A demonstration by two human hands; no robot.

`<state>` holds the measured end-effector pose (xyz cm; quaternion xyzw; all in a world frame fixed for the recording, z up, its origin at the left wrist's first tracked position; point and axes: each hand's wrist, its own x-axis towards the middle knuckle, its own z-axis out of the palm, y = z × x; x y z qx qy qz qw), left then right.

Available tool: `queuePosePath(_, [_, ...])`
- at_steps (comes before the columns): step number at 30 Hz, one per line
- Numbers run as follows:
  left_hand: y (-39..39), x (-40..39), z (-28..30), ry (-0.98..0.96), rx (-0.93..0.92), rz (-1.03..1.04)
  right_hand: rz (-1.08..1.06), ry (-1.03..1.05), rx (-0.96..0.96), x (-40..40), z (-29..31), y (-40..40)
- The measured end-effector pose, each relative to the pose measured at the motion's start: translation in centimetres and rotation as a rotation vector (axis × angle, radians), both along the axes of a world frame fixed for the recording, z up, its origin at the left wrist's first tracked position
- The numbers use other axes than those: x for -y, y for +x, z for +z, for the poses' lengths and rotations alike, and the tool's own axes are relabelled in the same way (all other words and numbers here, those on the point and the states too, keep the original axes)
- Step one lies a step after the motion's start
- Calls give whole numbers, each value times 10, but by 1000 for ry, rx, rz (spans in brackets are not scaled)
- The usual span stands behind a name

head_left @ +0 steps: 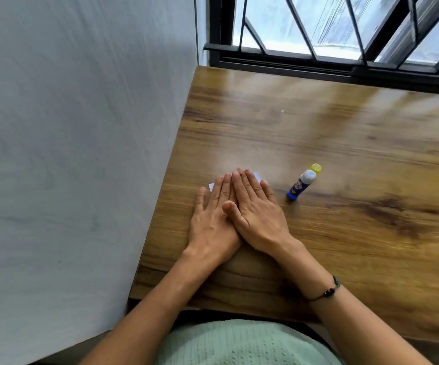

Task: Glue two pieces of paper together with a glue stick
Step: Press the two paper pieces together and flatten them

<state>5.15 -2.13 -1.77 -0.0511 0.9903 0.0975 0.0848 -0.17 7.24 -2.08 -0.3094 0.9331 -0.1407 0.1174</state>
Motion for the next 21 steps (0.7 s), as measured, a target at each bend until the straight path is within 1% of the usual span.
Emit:
queuePosePath(4, [5, 3, 4, 44, -14, 26, 3, 31, -51, -1, 2, -1])
queuePosePath(7, [12, 1, 1, -4, 25, 47, 7, 84, -96, -11, -3, 9])
queuePosePath(13, [1, 10, 3, 7, 18, 88, -21, 49, -104, -7, -4, -3])
queuePosePath(16, [9, 12, 1, -28, 16, 105, -11, 92, -131, -20, -5, 8])
queuePosePath(21, [10, 10, 3, 13, 14, 134, 6, 92, -194, -43, -7, 21])
